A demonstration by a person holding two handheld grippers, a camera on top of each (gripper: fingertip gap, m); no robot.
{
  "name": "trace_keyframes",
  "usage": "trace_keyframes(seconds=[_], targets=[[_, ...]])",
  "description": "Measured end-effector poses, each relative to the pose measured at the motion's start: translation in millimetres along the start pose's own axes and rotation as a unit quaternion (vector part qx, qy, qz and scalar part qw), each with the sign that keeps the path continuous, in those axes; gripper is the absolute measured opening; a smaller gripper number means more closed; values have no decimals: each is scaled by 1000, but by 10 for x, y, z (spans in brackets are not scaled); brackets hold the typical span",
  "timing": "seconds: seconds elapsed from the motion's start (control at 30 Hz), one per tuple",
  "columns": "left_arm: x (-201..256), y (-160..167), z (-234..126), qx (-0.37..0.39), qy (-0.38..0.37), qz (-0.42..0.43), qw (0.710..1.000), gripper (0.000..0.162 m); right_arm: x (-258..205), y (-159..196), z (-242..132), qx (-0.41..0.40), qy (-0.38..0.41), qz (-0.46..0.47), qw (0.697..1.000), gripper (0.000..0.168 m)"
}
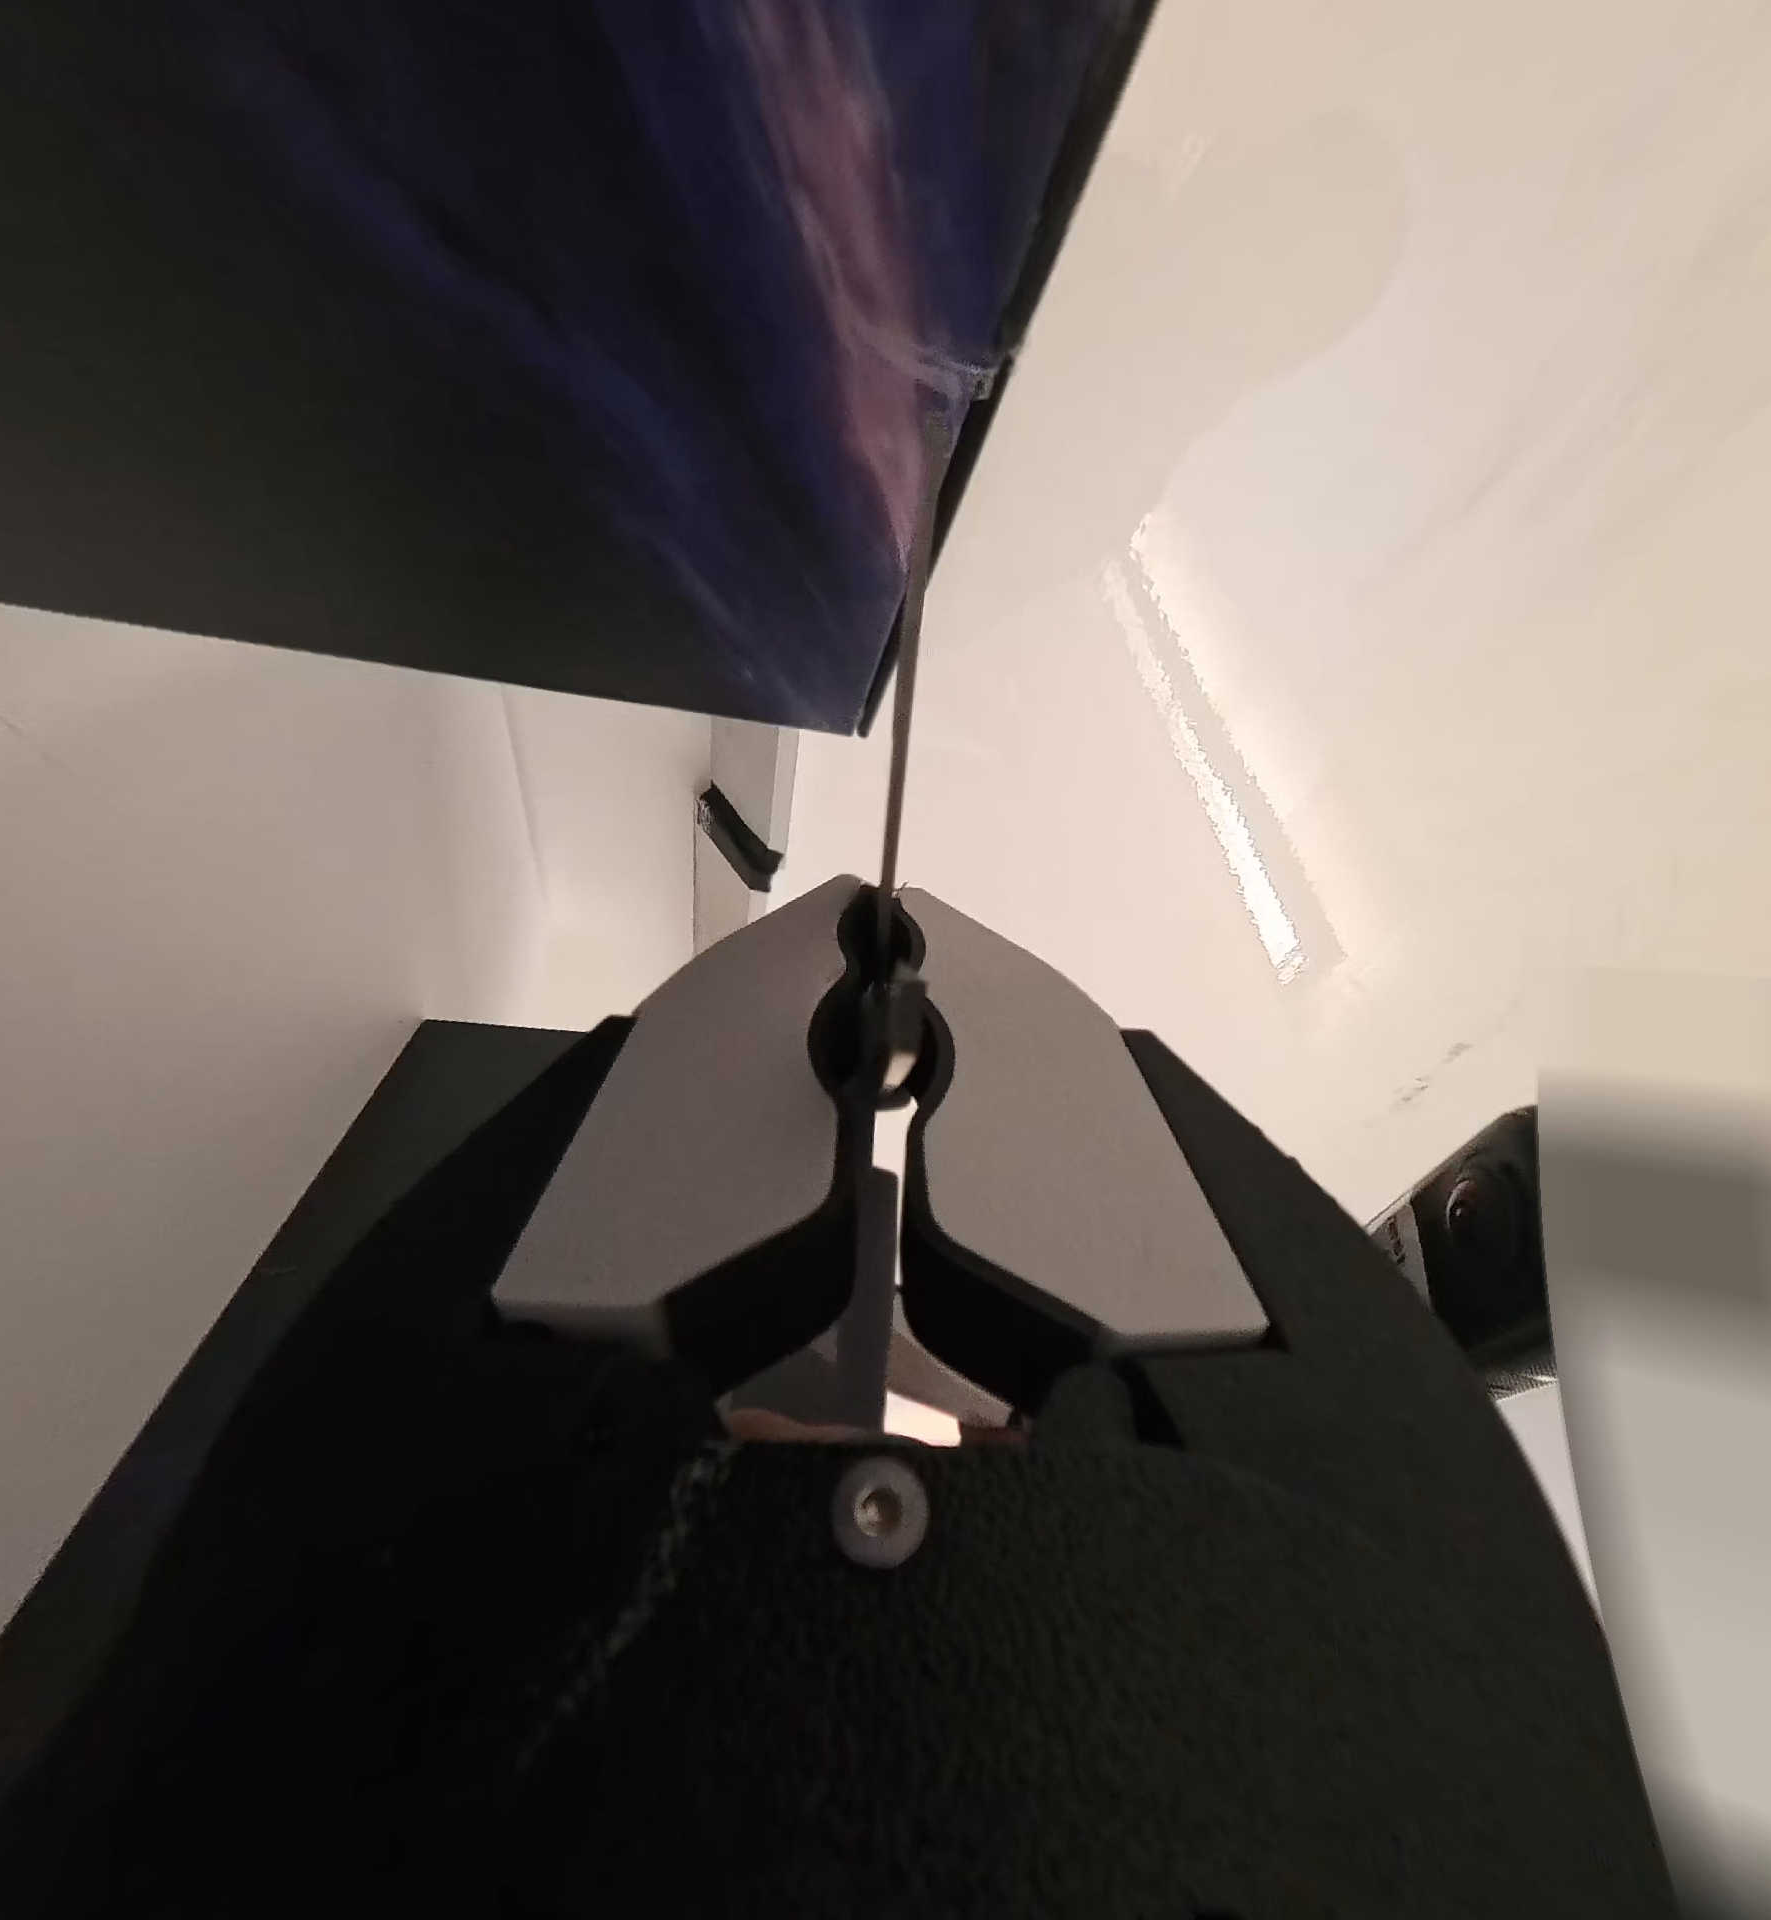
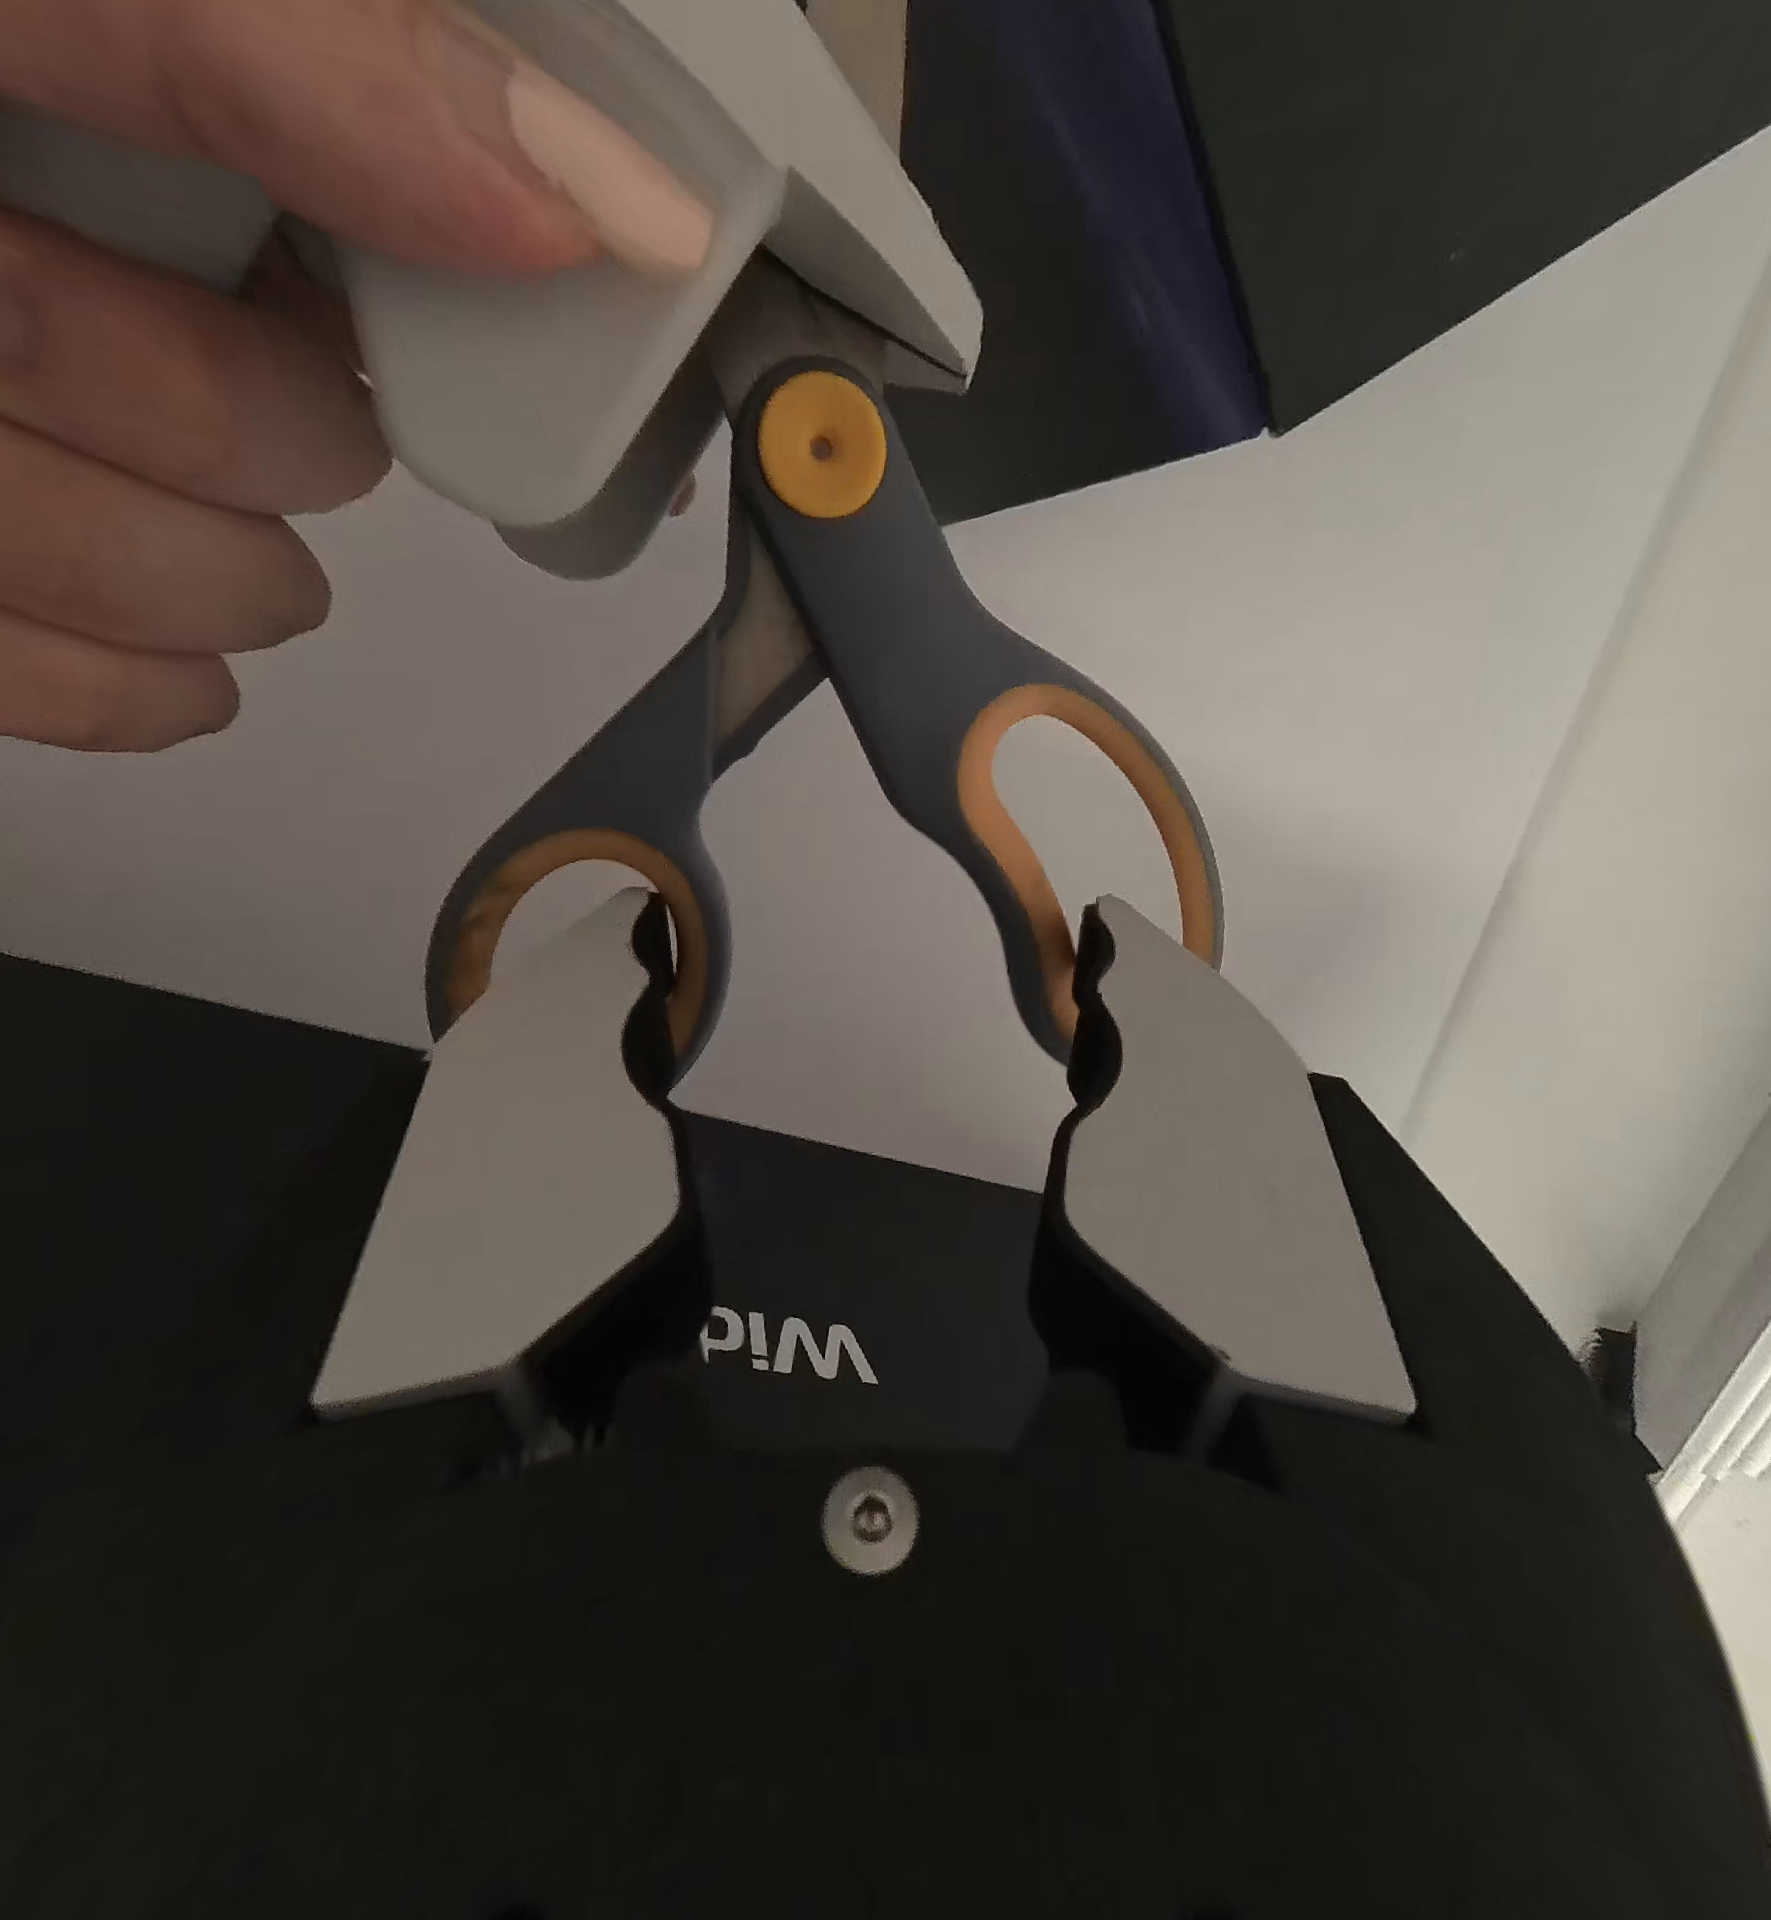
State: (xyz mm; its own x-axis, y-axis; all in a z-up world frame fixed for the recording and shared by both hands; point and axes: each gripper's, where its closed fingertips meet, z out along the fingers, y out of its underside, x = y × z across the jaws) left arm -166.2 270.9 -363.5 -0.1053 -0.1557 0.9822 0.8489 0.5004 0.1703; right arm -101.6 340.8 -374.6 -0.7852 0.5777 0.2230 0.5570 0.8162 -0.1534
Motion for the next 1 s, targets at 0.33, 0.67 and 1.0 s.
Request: trace_keyframes(seconds=[0.33, 0.67, 1.0], targets=[[55, -15, 42, -6, 10, -9, 1000, 0, 29, -14, -72, -15, 11, 6, 1000, 72], [107, -45, 66, 1, 22, -23, 999, 0, 101, -53, -138, -32, 6, -3, 999, 73], [150, -130, 23, 32, 29, -16, 999, 0, 141, -162, -127, -10, 7, -22, 1000, 72]])
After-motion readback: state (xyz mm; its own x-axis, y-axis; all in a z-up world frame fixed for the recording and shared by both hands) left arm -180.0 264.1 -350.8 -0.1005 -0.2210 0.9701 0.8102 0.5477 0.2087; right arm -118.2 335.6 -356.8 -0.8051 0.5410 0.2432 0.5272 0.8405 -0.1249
